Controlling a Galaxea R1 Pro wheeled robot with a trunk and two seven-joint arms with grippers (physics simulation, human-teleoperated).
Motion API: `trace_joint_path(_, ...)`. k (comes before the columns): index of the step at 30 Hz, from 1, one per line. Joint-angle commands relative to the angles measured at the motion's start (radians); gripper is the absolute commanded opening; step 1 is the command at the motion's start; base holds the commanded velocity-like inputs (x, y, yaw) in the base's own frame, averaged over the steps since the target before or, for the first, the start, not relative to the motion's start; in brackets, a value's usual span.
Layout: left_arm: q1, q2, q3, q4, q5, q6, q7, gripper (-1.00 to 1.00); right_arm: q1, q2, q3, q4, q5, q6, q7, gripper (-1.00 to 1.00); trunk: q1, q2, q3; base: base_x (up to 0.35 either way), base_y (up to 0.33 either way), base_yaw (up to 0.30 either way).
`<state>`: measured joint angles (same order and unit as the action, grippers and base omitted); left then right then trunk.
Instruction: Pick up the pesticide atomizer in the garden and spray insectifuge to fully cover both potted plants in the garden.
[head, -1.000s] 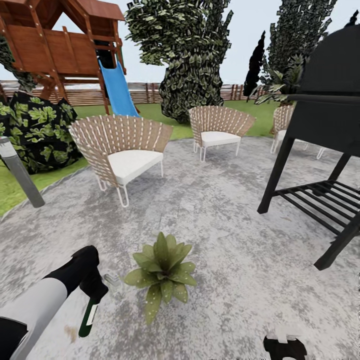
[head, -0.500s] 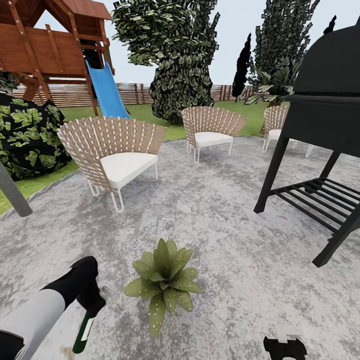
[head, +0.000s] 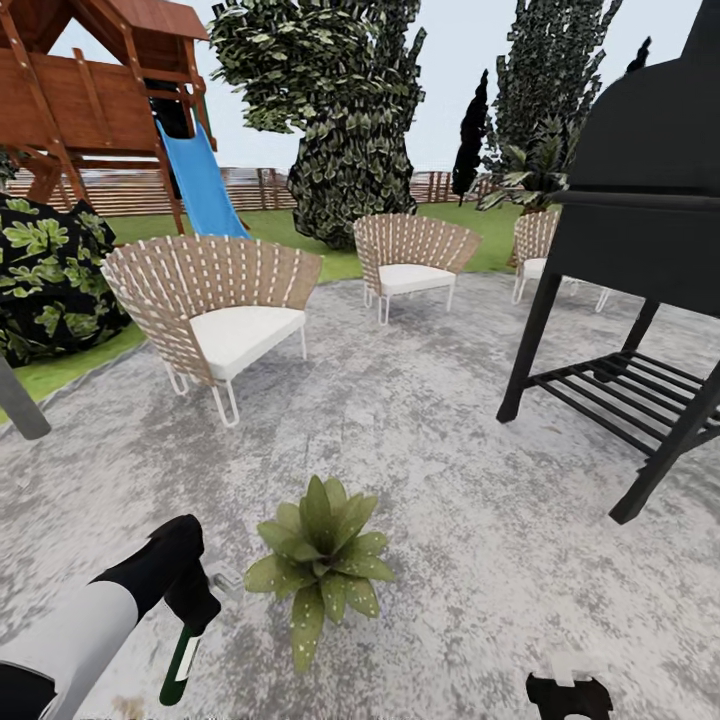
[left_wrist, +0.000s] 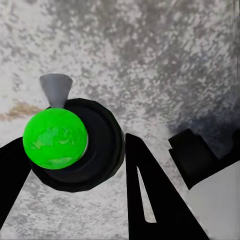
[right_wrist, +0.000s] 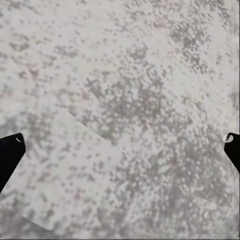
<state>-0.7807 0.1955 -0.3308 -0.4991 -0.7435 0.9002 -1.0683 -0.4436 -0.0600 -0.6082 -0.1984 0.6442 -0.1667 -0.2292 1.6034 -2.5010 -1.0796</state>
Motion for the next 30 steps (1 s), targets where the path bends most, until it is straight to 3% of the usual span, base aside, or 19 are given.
trace_joint_path(1, 0.000, 0.001, -0.003, -0.003, -0.008, 0.005, -0.010, -1.00, -0.001, 0.000, -0.008, 0.002, 0.009, -0.005, -0.002, 1.00, -0.001, 0.000, 0.000, -0.294, 0.054, -0.241)
trace_joint_path(8, 0.000, 0.004, 0.016, -0.059, -0.008, 0.008, -0.012, -1.00, -0.001, 0.000, -0.008, 0.003, 0.009, -0.005, -0.002, 1.00, -0.001, 0.000, 0.004, -0.272, 0.171, -0.252)
trace_joint_path(13, 0.000, 0.004, 0.019, -0.064, -0.008, 0.008, -0.012, -1.00, -0.001, 0.000, -0.010, 0.002, 0.004, -0.005, -0.002, 1.00, -0.001, 0.000, 0.003, -0.033, 0.294, -0.284)
trace_joint_path(17, 0.000, 0.002, 0.019, -0.064, -0.008, 0.008, -0.012, -1.00, -0.001, 0.000, -0.010, -0.001, -0.085, -0.004, -0.001, 1.00, -0.001, 0.000, -0.002, -0.001, 0.304, -0.208)
trace_joint_path(19, 0.000, 0.002, 0.019, -0.064, -0.008, 0.008, -0.012, -1.00, -0.001, 0.000, -0.010, -0.001, -0.109, -0.004, -0.001, 1.00, -0.001, 0.000, -0.005, 0.000, 0.304, -0.174)
trace_joint_path(30, 0.000, 0.002, 0.015, -0.064, -0.016, 0.006, -0.012, -1.00, -0.001, 0.000, -0.009, -0.003, -0.115, -0.004, -0.001, 1.00, -0.001, 0.000, -0.013, 0.000, 0.105, -0.138)
